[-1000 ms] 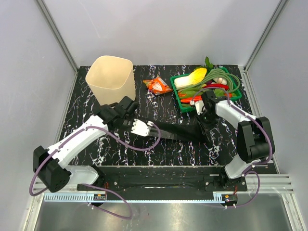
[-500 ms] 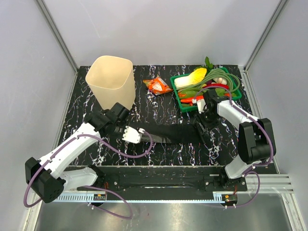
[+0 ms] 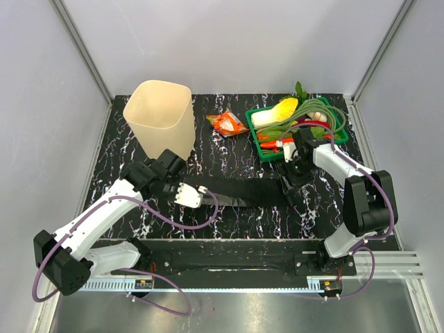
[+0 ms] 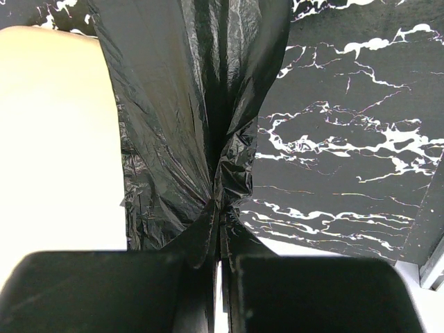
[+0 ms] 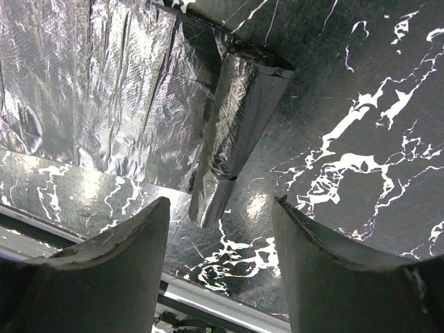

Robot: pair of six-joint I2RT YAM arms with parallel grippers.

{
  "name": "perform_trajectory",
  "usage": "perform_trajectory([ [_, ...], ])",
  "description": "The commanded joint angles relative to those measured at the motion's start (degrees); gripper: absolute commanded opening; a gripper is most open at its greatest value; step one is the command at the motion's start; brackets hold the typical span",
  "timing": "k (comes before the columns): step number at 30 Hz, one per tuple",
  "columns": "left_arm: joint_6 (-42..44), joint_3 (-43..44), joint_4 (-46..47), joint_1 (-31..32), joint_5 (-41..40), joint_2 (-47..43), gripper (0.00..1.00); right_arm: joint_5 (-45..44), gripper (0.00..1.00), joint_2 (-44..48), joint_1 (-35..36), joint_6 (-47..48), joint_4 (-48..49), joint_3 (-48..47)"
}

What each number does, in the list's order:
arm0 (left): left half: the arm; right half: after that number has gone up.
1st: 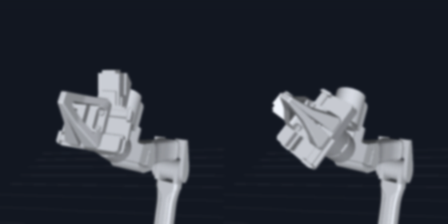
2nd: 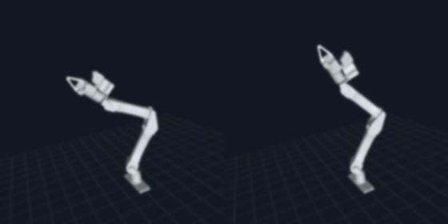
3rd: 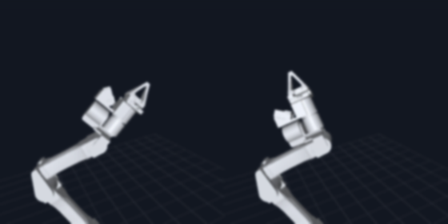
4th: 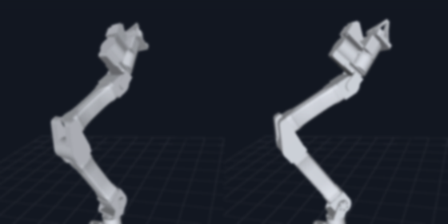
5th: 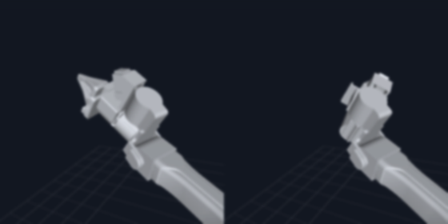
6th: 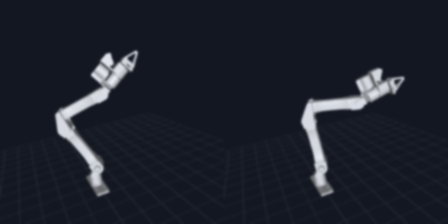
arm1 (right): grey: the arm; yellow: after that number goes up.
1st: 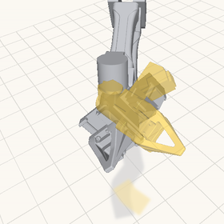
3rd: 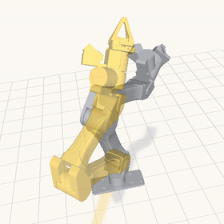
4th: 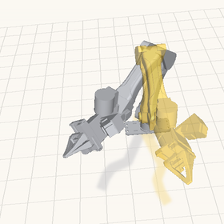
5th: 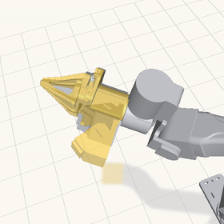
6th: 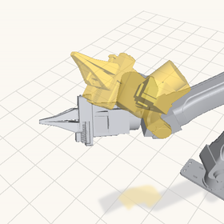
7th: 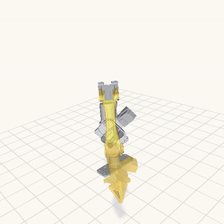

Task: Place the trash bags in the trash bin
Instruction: Unfold the trash bag at the center of the board.

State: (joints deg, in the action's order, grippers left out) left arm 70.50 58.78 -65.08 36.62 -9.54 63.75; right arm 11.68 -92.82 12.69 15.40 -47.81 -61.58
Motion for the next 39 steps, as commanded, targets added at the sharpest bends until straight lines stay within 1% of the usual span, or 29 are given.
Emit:
perform_trajectory([
  [1,0.52,0.98,-0.22,-0.32,-1.09,-0.82,0.0,1.16,0.67,-0.17,1.81,-1.25,2.63,-0.29],
  [5,0.95,1.51,-0.49,-0.32,-1.45,-1.25,0.0,-2.71,0.67,-1.05,4.62,-2.04,5.79,1.03],
  [12,1.57,4.32,-3.03,-1.2,0.22,-2.48,0.0,-7.37,0.64,-5.09,4.98,-2.13,9.23,0.94],
  [18,2.71,6.34,-5.41,-2.87,0.4,-4.5,0.0,-10.45,0.6,-3.6,4.89,-1.6,9.67,0.24],
  [36,5.53,6.87,-7.87,-7.0,-1.98,-8.55,0.0,-11.42,0.59,3.43,1.2,0.51,4.58,-0.64],
  [39,5.61,7.31,-8.22,-7.18,-1.71,-8.55,0.0,-6.78,0.6,4.05,1.37,-0.28,2.73,-2.22],
])
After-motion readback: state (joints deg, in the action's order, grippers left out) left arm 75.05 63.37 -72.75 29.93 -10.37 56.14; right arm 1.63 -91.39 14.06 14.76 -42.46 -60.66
